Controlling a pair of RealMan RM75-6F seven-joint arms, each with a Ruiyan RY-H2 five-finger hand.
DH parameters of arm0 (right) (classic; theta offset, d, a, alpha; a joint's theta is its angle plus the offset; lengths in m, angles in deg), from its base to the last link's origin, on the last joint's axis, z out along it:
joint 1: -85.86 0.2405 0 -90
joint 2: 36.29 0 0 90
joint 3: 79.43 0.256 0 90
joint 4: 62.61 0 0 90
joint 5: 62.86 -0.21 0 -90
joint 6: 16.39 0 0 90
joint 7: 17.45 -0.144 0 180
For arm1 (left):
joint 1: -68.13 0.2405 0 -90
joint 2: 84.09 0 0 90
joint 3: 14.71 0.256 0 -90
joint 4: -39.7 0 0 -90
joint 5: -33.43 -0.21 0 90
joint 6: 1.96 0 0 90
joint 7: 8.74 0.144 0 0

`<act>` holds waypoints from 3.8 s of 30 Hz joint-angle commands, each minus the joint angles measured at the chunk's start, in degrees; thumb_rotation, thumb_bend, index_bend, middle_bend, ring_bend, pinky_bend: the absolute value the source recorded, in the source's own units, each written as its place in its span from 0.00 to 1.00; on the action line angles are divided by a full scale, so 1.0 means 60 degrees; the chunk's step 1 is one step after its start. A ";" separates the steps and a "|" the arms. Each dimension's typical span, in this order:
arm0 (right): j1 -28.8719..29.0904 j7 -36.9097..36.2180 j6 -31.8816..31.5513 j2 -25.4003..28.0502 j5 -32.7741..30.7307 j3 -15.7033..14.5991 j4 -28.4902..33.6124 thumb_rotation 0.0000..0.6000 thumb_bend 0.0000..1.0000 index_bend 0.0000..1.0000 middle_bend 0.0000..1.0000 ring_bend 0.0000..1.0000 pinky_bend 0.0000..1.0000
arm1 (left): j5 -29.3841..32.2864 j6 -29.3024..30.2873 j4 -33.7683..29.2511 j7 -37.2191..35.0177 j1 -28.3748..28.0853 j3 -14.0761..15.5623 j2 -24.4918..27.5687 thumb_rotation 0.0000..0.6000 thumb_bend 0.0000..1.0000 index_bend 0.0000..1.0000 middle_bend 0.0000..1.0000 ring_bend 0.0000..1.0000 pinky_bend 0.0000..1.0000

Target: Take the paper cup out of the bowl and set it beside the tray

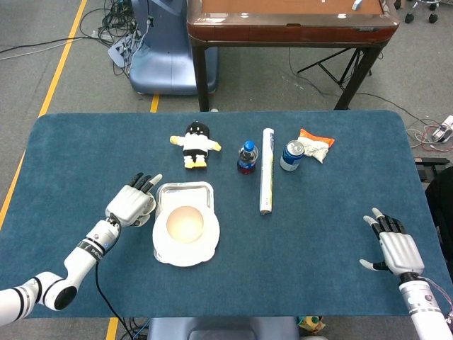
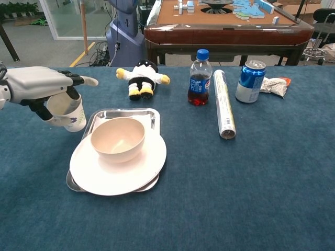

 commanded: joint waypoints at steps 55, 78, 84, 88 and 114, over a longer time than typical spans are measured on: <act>0.0072 0.0325 -0.0066 -0.0126 0.0180 -0.0187 0.0152 1.00 0.20 0.00 0.00 0.00 0.00 | -0.0370 0.0685 -0.1522 0.0115 0.0523 0.0101 0.1607 1.00 0.32 0.34 0.00 0.00 0.00; -0.0476 0.0097 -0.1309 0.0255 0.1560 -0.0477 0.0634 1.00 0.20 0.00 0.00 0.00 0.00 | -0.1515 0.4887 -0.3595 -0.0798 0.3987 0.1156 0.3131 1.00 0.32 0.22 0.00 0.00 0.00; -0.0673 0.0293 -0.1714 0.0215 0.2021 -0.0607 0.0747 1.00 0.20 0.00 0.00 0.00 0.00 | -0.1898 0.5794 -0.2703 -0.2246 0.4946 0.1344 0.2850 1.00 0.32 0.09 0.00 0.00 0.00; -0.0809 0.0429 -0.1962 0.0173 0.2278 -0.0678 0.0810 1.00 0.20 0.00 0.00 0.00 0.00 | -0.2249 0.6350 -0.2064 -0.2946 0.5433 0.1374 0.2532 1.00 0.32 0.04 0.00 0.00 0.00; -0.1228 0.0532 -0.2556 0.0179 0.2719 -0.0622 0.0915 1.00 0.20 0.00 0.00 0.00 0.00 | -0.2757 0.6341 -0.1216 -0.3772 0.5943 0.0916 0.2164 1.00 0.32 0.03 0.00 0.00 0.00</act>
